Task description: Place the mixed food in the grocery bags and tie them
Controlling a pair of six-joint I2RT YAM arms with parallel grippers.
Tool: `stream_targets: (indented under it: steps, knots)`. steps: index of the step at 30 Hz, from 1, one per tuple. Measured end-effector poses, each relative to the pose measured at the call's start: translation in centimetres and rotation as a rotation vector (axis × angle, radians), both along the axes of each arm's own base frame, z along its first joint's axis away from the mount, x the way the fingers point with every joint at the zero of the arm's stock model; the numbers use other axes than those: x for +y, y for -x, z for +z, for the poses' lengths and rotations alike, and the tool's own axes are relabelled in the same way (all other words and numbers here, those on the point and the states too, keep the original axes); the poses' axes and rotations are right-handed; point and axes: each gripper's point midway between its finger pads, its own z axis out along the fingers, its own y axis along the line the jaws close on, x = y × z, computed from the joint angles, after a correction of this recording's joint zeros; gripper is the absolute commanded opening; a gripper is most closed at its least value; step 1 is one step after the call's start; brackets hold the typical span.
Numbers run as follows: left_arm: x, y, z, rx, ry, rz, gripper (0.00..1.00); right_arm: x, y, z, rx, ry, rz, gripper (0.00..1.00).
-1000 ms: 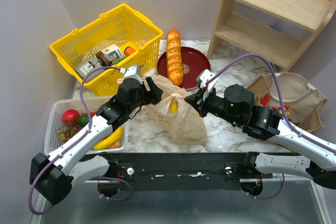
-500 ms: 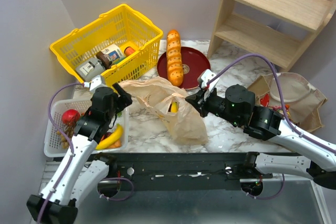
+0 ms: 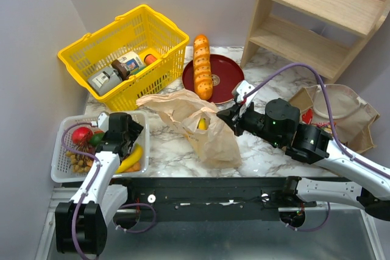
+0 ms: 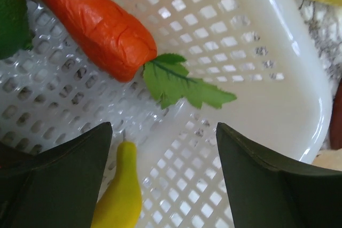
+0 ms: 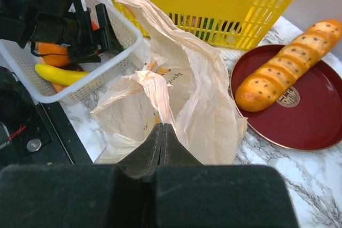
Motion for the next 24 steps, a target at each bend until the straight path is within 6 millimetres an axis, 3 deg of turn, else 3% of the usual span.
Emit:
stream_targets:
  steps: [7, 10, 16, 24]
  knots:
    - [0.6, -1.8, -0.4, -0.092, 0.048, 0.104, 0.82, -0.1, 0.0, 0.1, -0.003, -0.002, 0.000, 0.02]
    - [0.7, -2.1, -1.2, -0.089, 0.067, 0.136, 0.77, -0.1, 0.0, 0.1, -0.006, 0.001, 0.001, 0.02]
    - [1.4, -2.3, -2.1, -0.126, 0.079, 0.203, 0.59, -0.1, 0.0, 0.1, -0.008, 0.004, 0.002, 0.02]
    - [2.3, -1.6, -2.8, -0.125, 0.050, 0.244, 0.20, 0.0, 0.0, -0.1, -0.003, 0.009, 0.003, 0.02]
